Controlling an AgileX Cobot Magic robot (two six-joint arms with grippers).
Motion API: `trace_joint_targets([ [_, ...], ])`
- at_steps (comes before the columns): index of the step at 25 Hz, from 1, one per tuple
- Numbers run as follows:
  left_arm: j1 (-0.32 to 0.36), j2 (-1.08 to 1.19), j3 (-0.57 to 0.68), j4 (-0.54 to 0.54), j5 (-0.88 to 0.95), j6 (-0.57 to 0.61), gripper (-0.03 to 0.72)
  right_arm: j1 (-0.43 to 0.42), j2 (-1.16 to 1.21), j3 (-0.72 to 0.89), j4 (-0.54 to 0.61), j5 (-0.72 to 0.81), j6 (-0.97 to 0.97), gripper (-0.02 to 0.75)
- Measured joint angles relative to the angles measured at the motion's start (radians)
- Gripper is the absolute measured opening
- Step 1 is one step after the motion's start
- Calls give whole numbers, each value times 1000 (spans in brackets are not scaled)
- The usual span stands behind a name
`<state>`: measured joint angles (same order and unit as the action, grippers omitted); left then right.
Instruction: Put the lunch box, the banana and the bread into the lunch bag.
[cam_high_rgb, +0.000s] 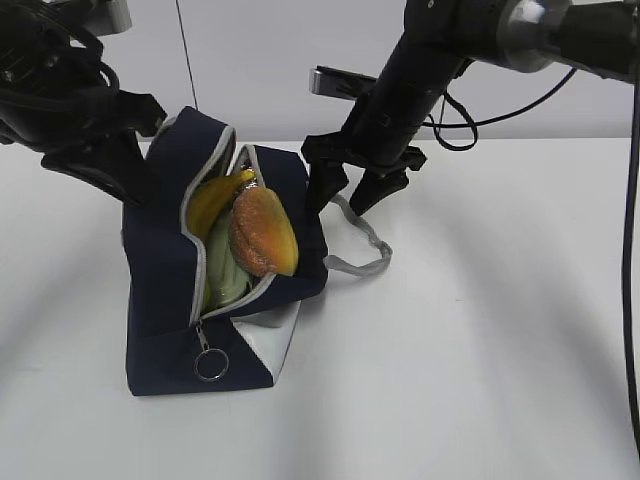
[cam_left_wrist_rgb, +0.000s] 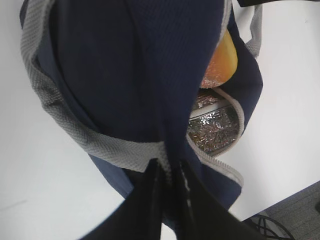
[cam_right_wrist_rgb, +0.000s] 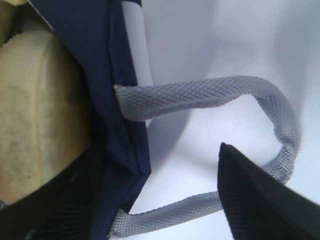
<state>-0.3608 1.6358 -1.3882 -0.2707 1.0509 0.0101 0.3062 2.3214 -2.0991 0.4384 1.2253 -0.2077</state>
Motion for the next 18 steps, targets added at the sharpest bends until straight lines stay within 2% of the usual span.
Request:
trace_joint_targets([
  [12,0,0,0,7,0,0,27,0,77,0,64,0,0,523],
  [15,0,0,0,7,0,0,27,0,77,0,79,0,-4,476],
  [18,0,0,0,7,0,0,27,0,79,0,94,0,-19,354],
])
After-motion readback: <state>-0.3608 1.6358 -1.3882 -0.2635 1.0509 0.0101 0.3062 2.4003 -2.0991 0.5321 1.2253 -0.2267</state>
